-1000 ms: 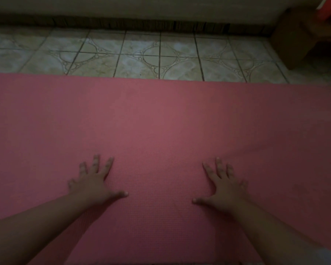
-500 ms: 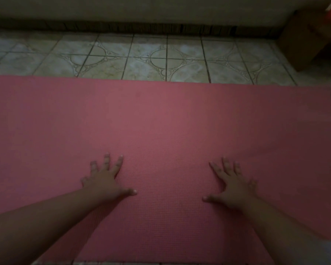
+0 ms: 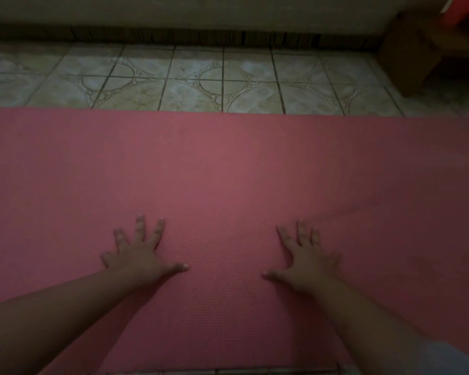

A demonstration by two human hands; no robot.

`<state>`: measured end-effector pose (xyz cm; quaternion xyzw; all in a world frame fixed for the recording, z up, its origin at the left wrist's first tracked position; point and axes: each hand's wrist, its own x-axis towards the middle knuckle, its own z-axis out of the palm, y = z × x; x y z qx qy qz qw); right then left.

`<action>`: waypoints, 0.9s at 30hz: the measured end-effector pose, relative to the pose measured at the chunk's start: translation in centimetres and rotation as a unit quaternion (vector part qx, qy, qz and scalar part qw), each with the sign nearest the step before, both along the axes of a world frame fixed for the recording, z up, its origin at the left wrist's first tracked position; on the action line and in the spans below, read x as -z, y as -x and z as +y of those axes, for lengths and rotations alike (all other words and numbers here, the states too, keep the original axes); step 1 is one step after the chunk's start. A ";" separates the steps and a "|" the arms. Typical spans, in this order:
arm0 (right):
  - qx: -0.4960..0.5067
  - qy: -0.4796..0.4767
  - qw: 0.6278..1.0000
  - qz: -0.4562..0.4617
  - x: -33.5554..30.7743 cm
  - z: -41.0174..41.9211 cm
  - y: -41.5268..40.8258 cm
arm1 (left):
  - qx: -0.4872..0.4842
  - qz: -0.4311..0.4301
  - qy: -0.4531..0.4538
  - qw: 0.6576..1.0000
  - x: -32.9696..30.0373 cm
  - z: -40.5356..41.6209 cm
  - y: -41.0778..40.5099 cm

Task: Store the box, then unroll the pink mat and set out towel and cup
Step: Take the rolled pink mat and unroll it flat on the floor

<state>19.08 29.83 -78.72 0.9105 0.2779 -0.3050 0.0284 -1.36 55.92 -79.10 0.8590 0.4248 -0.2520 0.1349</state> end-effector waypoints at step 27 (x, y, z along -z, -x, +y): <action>0.126 -0.101 0.982 -0.098 -12.9 -6.9 -6.7 | 0.217 -0.161 -0.006 0.963 -13.4 -6.8 -15.0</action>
